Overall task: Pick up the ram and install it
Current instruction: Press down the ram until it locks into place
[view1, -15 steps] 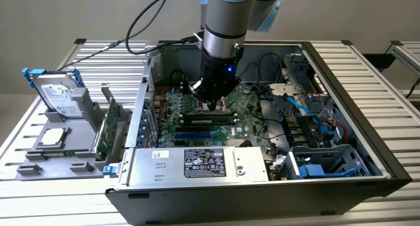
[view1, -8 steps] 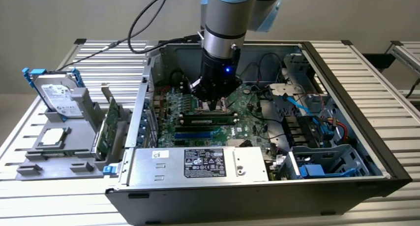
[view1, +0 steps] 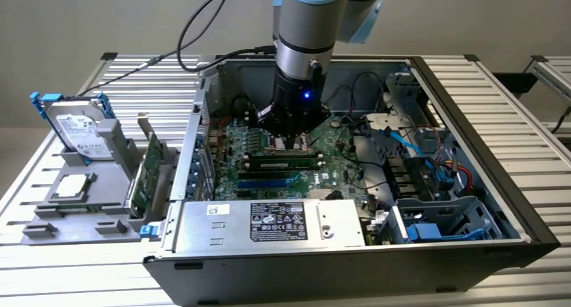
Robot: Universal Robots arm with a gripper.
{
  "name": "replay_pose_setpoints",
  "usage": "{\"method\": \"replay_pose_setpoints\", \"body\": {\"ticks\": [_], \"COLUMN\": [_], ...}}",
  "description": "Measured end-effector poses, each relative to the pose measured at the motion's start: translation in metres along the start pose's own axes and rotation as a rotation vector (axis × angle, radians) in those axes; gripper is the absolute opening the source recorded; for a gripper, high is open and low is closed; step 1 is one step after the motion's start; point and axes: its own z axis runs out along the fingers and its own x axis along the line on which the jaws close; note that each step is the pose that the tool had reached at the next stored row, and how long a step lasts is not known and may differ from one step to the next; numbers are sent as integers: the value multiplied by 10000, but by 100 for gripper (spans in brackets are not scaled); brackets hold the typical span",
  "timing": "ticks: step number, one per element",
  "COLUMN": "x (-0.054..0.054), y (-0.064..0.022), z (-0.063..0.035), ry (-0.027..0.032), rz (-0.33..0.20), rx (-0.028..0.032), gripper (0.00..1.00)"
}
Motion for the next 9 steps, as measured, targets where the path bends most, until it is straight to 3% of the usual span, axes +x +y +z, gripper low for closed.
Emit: {"method": "replay_pose_setpoints", "body": {"ticks": [5, 9], "x": [0, 0], "y": [0, 0], "z": [-1, 0], "ry": [-34, -44], "rz": [585, 942], "rx": [34, 127], "gripper": [11, 11]}}
